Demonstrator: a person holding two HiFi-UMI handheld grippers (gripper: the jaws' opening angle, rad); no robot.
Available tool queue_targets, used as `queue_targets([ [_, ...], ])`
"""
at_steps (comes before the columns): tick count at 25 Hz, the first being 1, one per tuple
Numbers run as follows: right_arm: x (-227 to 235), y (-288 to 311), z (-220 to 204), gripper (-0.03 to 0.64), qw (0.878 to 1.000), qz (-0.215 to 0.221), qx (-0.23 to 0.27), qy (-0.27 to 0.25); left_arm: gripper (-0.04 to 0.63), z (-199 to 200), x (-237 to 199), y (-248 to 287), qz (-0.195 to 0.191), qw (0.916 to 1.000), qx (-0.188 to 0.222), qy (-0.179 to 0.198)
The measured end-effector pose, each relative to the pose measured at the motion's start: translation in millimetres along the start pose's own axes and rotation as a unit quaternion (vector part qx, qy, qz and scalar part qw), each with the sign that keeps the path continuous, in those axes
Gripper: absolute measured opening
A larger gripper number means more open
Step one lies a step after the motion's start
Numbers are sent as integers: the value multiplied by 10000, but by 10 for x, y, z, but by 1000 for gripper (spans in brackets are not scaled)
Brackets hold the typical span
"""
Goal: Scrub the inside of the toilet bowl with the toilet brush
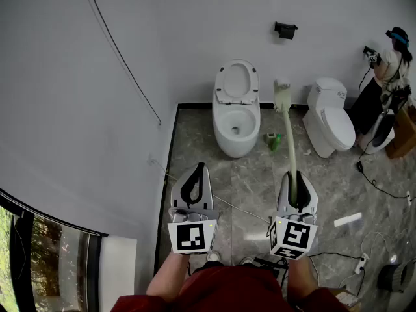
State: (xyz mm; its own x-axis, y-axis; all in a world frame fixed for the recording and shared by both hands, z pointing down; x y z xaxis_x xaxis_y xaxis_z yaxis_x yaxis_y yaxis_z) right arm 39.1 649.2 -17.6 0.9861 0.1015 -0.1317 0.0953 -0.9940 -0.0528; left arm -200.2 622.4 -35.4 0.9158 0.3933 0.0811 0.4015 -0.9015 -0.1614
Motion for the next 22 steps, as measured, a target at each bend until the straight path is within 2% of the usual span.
queue_targets([
  [10, -255, 88, 24, 99, 10000, 9, 6, -7, 5, -48, -209, 53, 14, 9998, 98, -147],
  [16, -462, 110, 16, 98, 10000, -66, 10, 45, 5, -116, -392, 44, -115, 9996, 147, -197],
  [22, -594, 166, -59, 98, 9998, -138, -50, -113, 5, -265, -497, 145, -212, 9994, 97, -256],
])
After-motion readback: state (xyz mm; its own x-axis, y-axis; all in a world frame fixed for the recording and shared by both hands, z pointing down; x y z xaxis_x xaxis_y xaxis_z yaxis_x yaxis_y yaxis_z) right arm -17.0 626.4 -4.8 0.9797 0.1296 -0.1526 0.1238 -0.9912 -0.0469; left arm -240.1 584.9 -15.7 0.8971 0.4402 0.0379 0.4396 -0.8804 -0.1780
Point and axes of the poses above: the fingertips, and each gripper's own axes: y forward along the fingers, x to its right, z out of its top, the point moved 6 cm from there along -y, backward along the fingers, and after that the axes turned 5 degrees about -z, right-handed, at the moved point
